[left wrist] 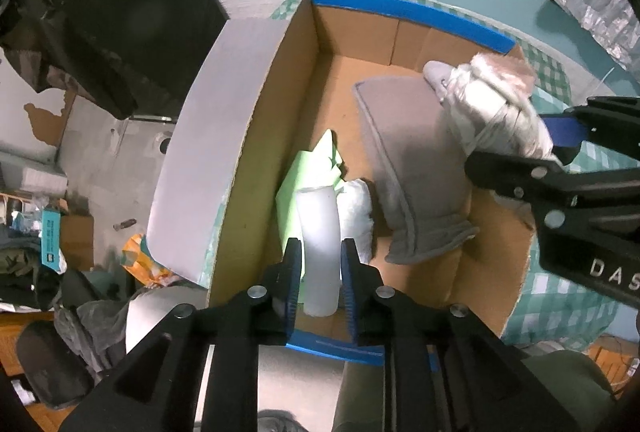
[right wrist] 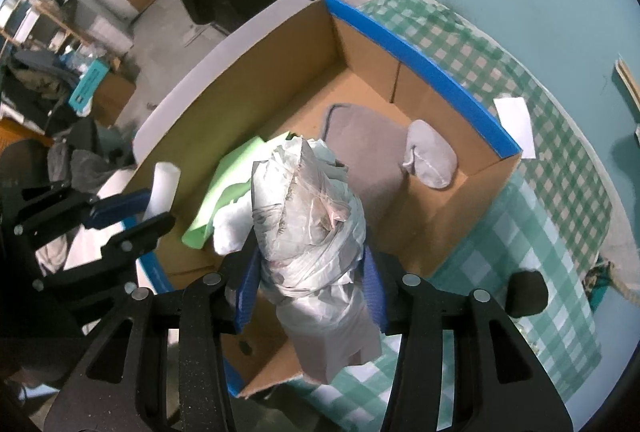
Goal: Organize soft objects
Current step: 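Open both tools to drop the white bundle and white tube into the box, then move both tools back over the black beanie and green mesh scrubber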
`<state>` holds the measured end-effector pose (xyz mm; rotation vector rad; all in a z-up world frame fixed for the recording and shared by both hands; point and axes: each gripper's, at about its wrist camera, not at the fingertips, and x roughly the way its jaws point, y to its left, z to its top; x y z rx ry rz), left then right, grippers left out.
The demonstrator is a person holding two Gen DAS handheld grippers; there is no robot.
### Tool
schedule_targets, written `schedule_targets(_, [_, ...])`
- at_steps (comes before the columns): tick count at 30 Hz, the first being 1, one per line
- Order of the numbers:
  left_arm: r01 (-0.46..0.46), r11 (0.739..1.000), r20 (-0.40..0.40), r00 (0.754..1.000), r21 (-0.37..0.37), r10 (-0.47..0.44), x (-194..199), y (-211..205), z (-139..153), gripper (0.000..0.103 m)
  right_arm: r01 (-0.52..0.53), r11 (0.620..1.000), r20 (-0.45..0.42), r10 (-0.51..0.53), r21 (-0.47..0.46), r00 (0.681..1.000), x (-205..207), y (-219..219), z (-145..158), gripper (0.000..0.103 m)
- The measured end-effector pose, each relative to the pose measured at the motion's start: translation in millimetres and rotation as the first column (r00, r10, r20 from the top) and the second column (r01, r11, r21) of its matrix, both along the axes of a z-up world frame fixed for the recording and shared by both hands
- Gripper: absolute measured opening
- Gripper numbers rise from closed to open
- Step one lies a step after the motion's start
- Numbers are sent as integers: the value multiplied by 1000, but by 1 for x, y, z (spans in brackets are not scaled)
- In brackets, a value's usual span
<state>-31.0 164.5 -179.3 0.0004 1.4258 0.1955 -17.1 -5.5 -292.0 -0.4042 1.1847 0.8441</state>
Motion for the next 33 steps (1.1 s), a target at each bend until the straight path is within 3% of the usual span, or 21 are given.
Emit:
schedule_targets(5, [19, 1000, 6, 1000, 14, -19, -2, -2, 2, 38, 29, 999, 23, -30, 26, 999, 0, -7, 5, 63])
schedule_targets(6, [23, 1000, 8, 1000, 14, -23, -2, -3, 3, 44, 28, 999, 26, -29, 27, 999, 0, -7, 6, 64])
schedule_targets(8, [29, 999, 16, 999, 22, -29, -2, -4, 5, 47, 28, 999, 29, -29, 31, 999, 0, -9, 8, 65])
schedule_targets(33, [112, 993, 76, 991, 33, -114, 6, -63, 33, 52, 151, 983, 47, -157, 108, 987, 10, -97, 34, 66])
